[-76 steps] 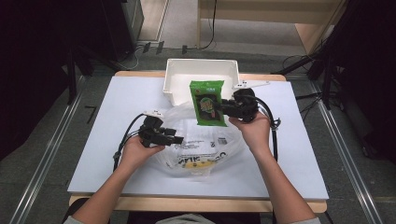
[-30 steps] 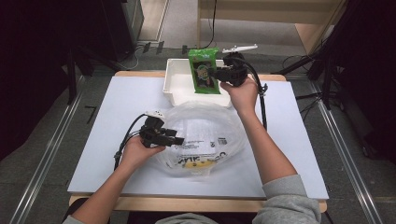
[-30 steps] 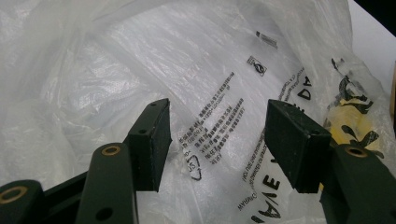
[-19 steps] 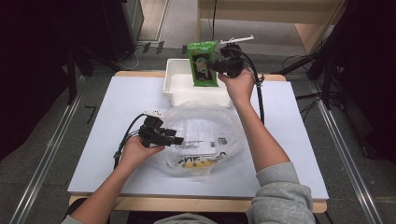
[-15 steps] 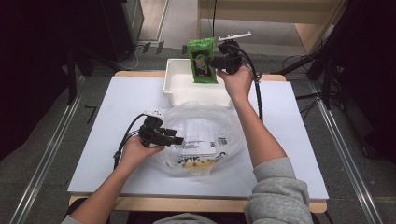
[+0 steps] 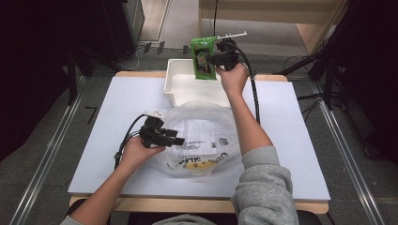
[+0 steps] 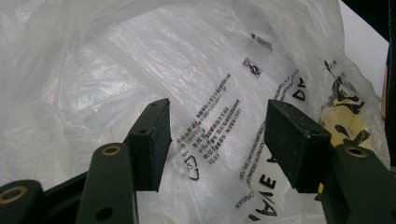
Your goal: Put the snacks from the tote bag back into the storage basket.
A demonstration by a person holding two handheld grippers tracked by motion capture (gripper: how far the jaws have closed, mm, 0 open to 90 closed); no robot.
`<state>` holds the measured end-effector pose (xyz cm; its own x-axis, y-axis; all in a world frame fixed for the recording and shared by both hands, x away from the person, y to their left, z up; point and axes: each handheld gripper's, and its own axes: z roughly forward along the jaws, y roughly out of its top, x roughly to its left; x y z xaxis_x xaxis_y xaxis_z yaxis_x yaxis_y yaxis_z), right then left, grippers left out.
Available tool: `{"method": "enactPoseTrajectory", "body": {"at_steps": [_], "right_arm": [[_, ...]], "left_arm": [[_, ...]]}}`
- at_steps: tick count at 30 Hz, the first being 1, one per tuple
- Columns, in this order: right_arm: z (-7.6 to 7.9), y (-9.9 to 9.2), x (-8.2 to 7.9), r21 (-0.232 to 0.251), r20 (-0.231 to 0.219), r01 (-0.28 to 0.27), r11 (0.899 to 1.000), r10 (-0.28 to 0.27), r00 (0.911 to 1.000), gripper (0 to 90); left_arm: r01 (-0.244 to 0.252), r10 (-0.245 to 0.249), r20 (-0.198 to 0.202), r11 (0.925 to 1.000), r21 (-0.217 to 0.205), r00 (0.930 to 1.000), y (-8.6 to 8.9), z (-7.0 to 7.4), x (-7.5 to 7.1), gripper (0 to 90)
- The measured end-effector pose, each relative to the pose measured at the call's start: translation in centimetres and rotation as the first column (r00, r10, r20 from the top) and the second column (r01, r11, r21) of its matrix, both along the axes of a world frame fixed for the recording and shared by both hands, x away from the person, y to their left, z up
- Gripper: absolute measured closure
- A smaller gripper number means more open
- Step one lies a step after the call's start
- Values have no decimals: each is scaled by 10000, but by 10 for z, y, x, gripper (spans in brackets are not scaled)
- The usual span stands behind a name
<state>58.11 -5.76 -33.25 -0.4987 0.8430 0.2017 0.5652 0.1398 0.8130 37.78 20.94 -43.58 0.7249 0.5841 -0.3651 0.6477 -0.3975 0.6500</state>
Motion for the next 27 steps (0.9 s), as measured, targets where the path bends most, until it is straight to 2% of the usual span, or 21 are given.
{"method": "enactPoseTrajectory", "body": {"at_steps": [5,8,10,19,23,27], "right_arm": [[-6,1,10,-36,-67,208,9998,-208,9998,737],[-10,2,14,132,-64,286,9995,-285,9996,737],[-14,2,16,199,-112,332,9993,-329,9994,737],[-34,13,21,39,-256,373,9993,-372,9990,737],[-39,16,22,76,-161,588,9982,-587,9981,737],[-42,17,26,-25,-247,766,9971,-767,9968,737]], "left_arm": [[31,-31,-14,10000,53,10000,0,-1,1,423],[25,-26,-108,9999,-116,9999,-1,-2,2,423],[108,-108,-143,9999,-58,9998,-1,-3,3,423],[62,-65,-169,9998,-175,9998,0,-4,3,424],[61,-63,-144,9999,-132,9999,1,-3,4,424],[102,-104,-162,9999,-133,9998,0,-4,3,424]]}}
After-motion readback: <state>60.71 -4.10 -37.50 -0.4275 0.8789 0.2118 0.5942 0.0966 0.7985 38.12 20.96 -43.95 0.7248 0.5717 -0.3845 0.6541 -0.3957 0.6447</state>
